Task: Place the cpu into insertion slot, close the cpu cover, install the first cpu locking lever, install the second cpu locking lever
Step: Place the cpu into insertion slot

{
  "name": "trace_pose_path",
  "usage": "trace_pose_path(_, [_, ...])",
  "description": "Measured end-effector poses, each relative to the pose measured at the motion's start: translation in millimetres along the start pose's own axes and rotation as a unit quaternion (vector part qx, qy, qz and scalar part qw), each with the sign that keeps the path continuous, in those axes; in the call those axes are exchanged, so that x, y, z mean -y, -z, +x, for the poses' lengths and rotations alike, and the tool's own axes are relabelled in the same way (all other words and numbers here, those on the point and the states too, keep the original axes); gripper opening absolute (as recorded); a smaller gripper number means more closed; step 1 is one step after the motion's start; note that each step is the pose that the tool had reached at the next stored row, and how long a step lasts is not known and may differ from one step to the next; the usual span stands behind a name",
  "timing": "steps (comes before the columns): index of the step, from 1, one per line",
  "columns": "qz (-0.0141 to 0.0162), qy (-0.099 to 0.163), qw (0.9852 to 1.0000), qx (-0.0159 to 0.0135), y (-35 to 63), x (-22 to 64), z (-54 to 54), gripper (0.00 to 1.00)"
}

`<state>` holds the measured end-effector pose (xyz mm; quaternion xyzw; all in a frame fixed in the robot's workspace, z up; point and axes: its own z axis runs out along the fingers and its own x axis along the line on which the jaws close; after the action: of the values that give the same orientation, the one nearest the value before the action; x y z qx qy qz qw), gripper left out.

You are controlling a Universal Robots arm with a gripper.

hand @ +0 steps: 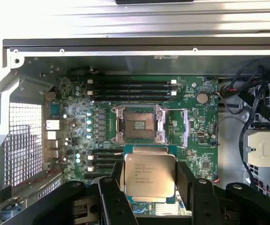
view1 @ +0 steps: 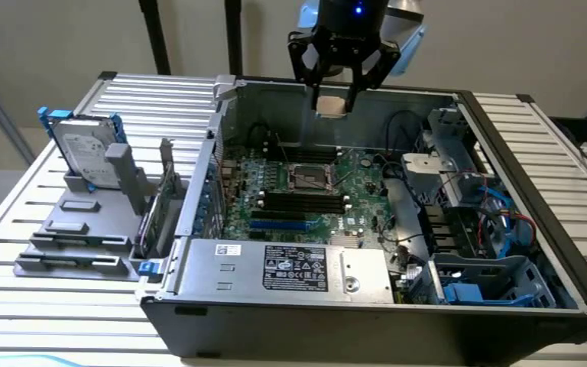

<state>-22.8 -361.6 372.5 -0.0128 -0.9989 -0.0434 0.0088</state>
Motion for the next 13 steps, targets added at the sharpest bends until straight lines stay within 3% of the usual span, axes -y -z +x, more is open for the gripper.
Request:
trace_pose_path(4, [0.0082, 0.000, 1.0000, 0.0010, -4.9, -12.4, 3.7, 0.54])
trace_pose_path(8, [0.0216, 0.000, 0.9998, 0.0015, -9.0, -25.8, 7.7, 0.54])
trace_pose_path(13, [0.0342, 0.000, 0.9994, 0.0018, -15.2, -44.6, 8.9, 0.54])
